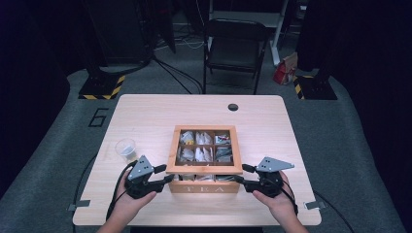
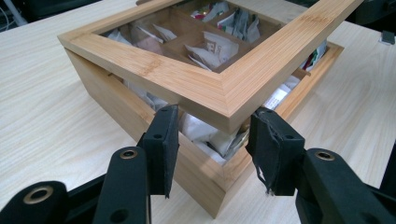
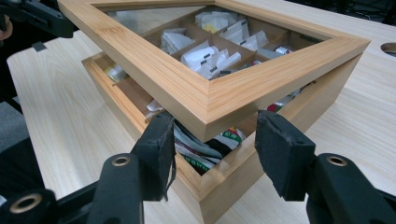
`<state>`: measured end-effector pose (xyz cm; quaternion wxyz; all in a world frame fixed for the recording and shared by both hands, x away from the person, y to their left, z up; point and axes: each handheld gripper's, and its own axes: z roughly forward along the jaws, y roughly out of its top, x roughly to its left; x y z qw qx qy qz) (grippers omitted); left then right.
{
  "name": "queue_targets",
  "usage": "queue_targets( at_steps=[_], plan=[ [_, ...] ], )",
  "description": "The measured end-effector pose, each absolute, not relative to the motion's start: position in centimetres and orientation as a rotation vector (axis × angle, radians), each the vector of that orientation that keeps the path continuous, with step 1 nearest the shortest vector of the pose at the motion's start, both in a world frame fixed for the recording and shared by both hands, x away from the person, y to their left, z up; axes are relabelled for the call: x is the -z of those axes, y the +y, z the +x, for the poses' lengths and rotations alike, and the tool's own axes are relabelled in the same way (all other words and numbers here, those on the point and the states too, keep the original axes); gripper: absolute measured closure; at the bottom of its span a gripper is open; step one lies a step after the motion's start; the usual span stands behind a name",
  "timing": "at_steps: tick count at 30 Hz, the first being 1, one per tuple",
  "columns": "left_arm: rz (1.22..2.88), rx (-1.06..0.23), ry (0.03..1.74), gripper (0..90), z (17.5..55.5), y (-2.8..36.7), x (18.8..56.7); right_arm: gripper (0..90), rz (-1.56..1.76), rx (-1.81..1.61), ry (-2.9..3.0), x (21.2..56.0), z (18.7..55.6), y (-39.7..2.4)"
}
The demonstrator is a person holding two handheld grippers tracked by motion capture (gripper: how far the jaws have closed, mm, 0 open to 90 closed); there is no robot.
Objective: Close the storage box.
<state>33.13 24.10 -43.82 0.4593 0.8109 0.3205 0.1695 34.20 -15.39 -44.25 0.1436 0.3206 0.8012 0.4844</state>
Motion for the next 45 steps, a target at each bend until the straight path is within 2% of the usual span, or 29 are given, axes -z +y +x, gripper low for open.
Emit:
queue_targets(
  at_steps=[15, 18, 25, 45],
  plan=[
    [2.02, -0.381, 0.795, 53.4, 32.7, 24.2, 44.2, 47.7, 0.925, -1.373, 2.338, 44.9, 34.0, -15.4],
    [1.988, -0.37, 0.794, 56.7, 32.5, 24.3, 44.0, 48.5, 0.919, -1.361, 2.368, 45.1, 33.8, -15.5],
    [1.986, -0.364, 0.812, 56.3, 32.7, 24.3, 44.1, 48.5, 0.966, -1.419, 2.3, 44.3, 33.8, -16.5],
    [1.936, -0.405, 0.91, 49.2, 34.1, 27.0, 44.2, 44.5, 1.064, -1.372, 2.228, 44.9, 34.9, -18.5]
  ],
)
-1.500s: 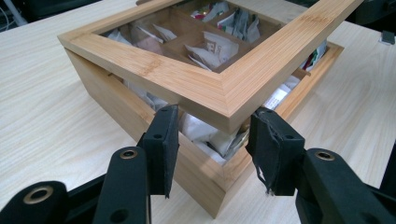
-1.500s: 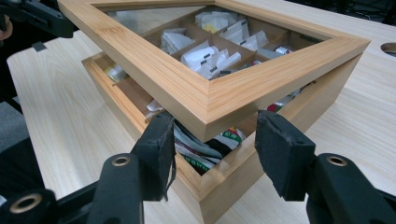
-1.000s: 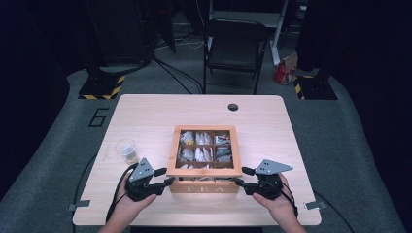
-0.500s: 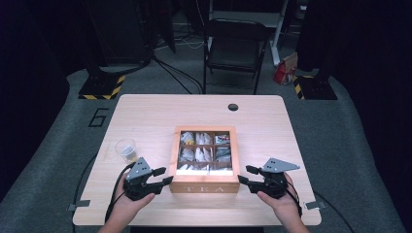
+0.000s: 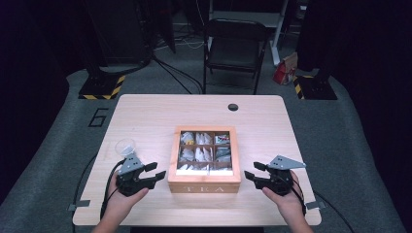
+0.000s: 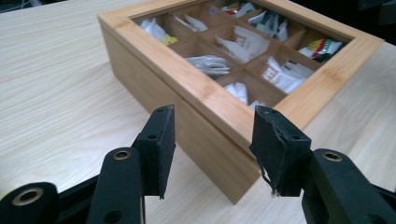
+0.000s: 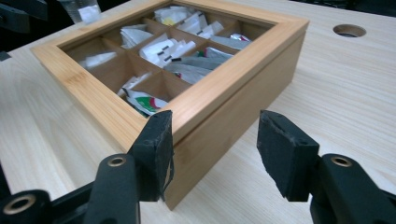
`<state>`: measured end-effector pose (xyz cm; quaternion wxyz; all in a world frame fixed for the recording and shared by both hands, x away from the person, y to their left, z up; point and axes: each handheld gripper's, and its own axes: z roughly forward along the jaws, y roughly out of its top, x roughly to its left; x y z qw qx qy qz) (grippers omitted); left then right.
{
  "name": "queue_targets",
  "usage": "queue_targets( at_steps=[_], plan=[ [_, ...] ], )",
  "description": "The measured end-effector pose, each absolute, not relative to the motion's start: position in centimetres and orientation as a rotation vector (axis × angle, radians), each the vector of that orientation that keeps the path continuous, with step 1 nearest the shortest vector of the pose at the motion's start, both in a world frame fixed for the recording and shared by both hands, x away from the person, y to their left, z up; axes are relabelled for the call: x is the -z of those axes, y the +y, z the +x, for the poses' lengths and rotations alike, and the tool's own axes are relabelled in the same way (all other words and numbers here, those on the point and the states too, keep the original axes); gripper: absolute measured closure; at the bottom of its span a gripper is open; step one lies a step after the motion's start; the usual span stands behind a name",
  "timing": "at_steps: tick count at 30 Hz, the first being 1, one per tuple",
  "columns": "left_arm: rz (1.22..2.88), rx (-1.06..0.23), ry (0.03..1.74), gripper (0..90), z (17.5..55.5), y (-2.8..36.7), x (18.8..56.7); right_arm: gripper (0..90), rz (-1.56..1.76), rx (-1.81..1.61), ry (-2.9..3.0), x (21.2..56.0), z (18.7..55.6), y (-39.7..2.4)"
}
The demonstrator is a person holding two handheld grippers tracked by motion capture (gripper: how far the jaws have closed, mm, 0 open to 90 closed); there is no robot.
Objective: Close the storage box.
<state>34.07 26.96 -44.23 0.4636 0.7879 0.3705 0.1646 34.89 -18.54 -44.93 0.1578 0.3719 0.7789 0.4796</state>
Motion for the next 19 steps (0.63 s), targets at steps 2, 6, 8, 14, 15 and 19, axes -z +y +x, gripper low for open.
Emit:
queue_targets(
  at_steps=[2, 6, 8, 14, 15, 19],
  plan=[
    [1.936, -0.396, 0.927, 48.1, 34.3, 27.1, 44.4, 44.2, 1.068, -1.36, 2.227, 45.1, 35.0, -18.6],
    [1.938, -0.4, 0.94, 48.1, 34.5, 27.2, 44.8, 44.0, 1.095, -1.309, 2.232, 45.9, 35.2, -18.8],
    [1.942, -0.395, 0.945, 48.1, 34.7, 27.3, 45.1, 43.7, 1.097, -1.3, 2.233, 46.1, 35.2, -18.9],
    [1.959, -0.391, 0.948, 48.1, 34.8, 27.3, 45.3, 42.3, 1.114, -1.304, 2.221, 46.6, 35.2, -19.1],
    [1.959, -0.397, 0.947, 48.1, 34.9, 27.3, 45.4, 41.9, 1.121, -1.298, 2.222, 46.6, 35.2, -19.1],
    [1.946, -0.404, 0.951, 47.6, 34.9, 27.3, 45.5, 40.5, 1.14, -1.279, 2.214, 46.9, 35.3, -19.3]
  ],
)
